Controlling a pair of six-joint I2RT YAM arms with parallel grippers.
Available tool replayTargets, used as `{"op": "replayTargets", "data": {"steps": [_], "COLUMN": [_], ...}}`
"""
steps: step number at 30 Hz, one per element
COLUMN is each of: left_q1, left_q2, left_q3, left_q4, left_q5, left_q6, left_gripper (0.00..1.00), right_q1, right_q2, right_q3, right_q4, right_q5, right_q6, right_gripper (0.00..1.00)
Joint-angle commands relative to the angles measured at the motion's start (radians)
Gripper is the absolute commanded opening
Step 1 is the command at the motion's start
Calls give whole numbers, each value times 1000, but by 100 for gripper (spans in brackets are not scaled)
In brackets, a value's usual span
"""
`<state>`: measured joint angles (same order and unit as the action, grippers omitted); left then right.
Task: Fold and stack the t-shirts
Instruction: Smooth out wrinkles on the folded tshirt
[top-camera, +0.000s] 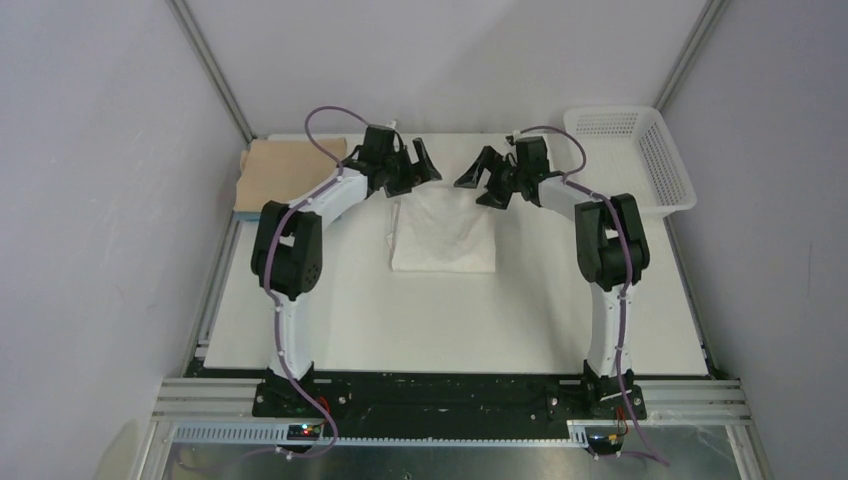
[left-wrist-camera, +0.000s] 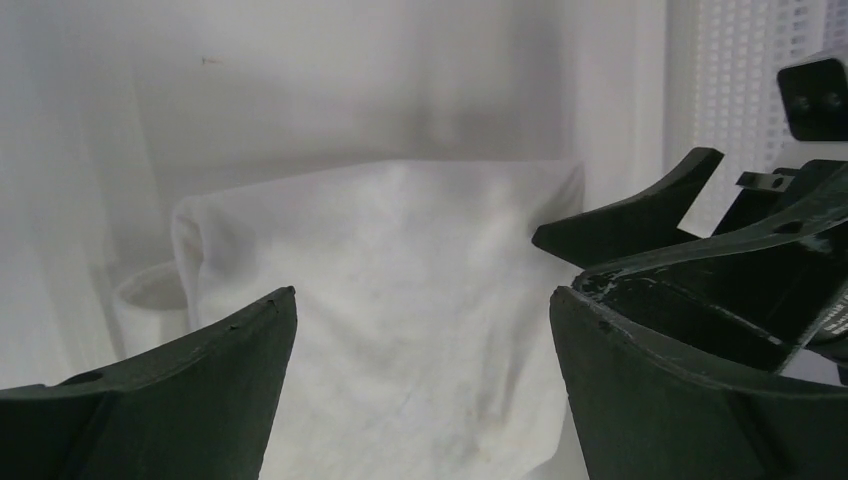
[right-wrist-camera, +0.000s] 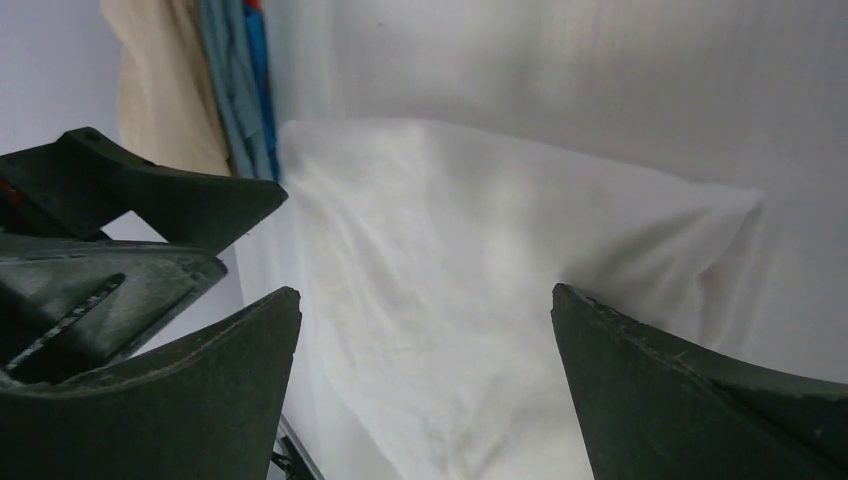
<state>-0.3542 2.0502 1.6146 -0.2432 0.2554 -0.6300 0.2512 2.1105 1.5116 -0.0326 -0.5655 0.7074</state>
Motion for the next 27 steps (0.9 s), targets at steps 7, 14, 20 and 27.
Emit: {"op": "replayTargets", "data": {"steps": [7, 14, 20, 27], "left_q1": [40, 60, 49, 43], "left_q2": [109, 102, -154, -225], "left_q3": [-49, -26, -82, -212], "left_q4": [9, -2, -14, -52], "left_q5": [-133, -51, -140, -221], "left_q6": [-73, -27, 71, 112], "left_gripper": [100, 100, 100, 100], "right_q1": [-44, -46, -53, -23], "right_q2": [105, 33, -249, -647], "right_q3": [19, 51, -60, -480], "right_q4": [49, -97, -163, -191], "right_q5": [-25, -35, 120, 364], "right_q6": [27, -74, -138, -111], "right_gripper": [100, 100, 99, 100]}}
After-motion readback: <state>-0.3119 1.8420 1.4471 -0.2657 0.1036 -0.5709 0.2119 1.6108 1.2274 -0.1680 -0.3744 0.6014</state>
